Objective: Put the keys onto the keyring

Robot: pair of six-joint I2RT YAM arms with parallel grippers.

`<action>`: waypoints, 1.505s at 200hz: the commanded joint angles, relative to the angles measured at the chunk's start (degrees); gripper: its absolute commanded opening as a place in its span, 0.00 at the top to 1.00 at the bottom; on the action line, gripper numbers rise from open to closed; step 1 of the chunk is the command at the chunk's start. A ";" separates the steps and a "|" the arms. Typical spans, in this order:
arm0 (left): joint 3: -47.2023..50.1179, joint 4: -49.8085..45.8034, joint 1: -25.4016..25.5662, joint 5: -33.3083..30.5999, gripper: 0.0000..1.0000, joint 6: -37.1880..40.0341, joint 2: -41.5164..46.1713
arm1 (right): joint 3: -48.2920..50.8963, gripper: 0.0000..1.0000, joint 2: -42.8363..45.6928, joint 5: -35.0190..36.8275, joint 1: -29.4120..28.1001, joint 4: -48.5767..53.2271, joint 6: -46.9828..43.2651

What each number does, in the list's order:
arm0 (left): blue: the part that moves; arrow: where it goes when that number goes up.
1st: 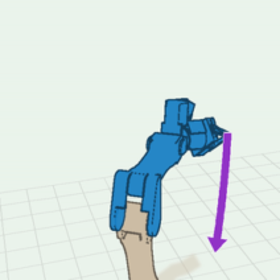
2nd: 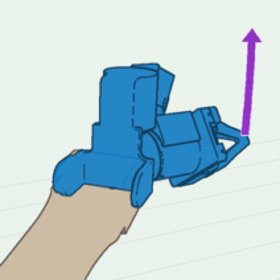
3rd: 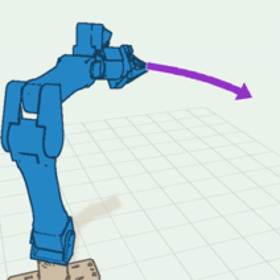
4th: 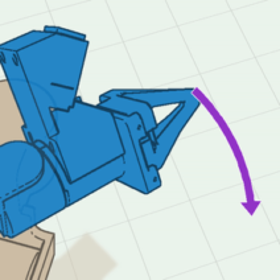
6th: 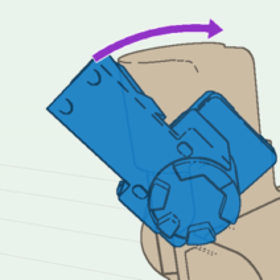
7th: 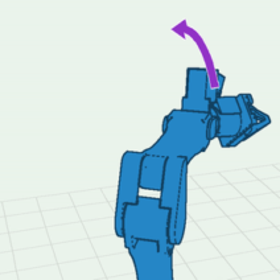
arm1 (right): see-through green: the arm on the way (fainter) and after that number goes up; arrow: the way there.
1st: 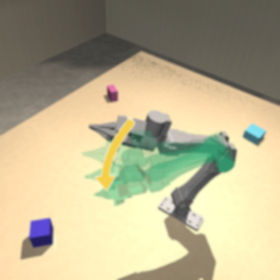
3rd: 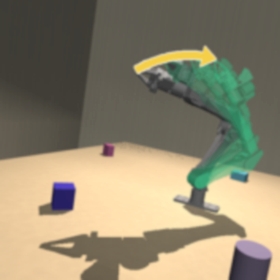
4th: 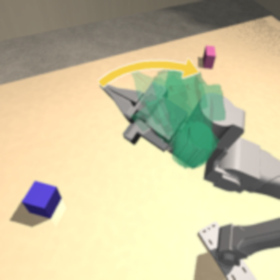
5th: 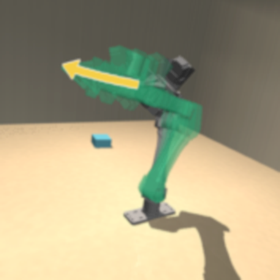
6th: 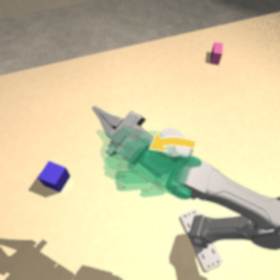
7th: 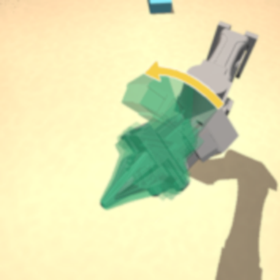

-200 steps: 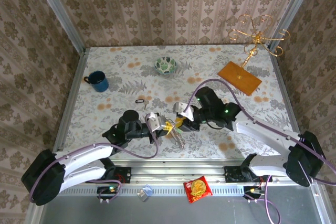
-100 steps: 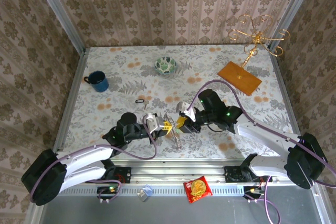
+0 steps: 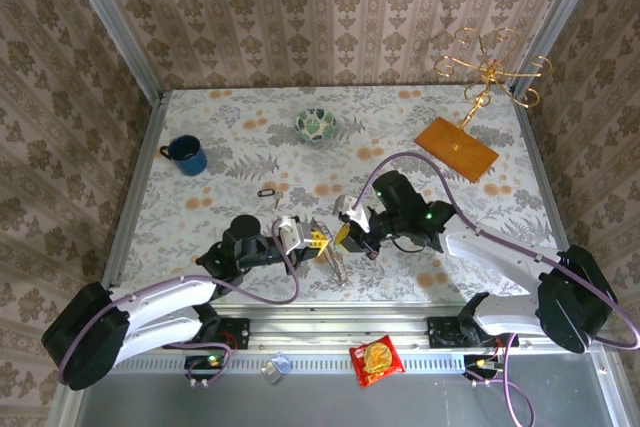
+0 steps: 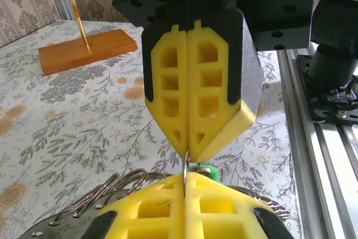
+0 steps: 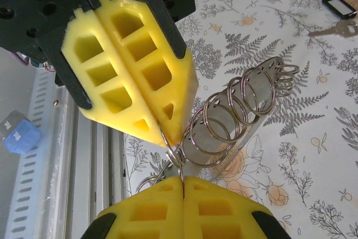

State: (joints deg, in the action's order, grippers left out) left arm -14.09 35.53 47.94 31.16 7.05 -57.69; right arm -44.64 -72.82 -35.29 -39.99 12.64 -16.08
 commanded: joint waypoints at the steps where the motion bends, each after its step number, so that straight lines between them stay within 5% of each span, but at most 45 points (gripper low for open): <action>1: 0.83 6.80 0.22 0.24 1.00 -2.00 -0.14 | -1.64 1.00 -2.88 -1.08 0.35 0.88 0.59; 28: 0.94 7.06 0.21 0.13 1.00 -2.04 -0.32 | -2.02 0.99 -3.94 -1.74 0.36 -0.33 0.98; 71: 1.32 7.31 0.23 0.13 1.00 -2.20 -0.49 | 1.70 0.76 0.31 0.24 0.46 -4.93 0.70; 107: 1.67 9.56 0.30 0.33 1.00 -3.17 -1.23 | 6.40 0.70 5.67 -0.75 0.36 -11.44 -1.66; 229: 2.43 16.27 0.45 1.42 1.00 -5.99 -5.16 | 6.41 0.79 2.62 -0.18 -0.67 -15.83 -3.80; 291: 2.86 16.71 0.48 -0.74 1.00 -6.62 -5.11 | 4.16 1.00 1.36 -0.46 -0.84 -13.42 -6.17; 301: 2.86 14.80 0.44 -2.69 0.82 -6.42 -4.23 | 3.38 1.00 1.71 0.35 -0.80 -11.18 -8.04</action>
State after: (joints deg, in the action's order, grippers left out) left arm -11.35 48.49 47.94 30.61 1.65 -63.53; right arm -38.24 -71.26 -35.57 -40.45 -1.91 -20.49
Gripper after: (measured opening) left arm 0.063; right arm 0.063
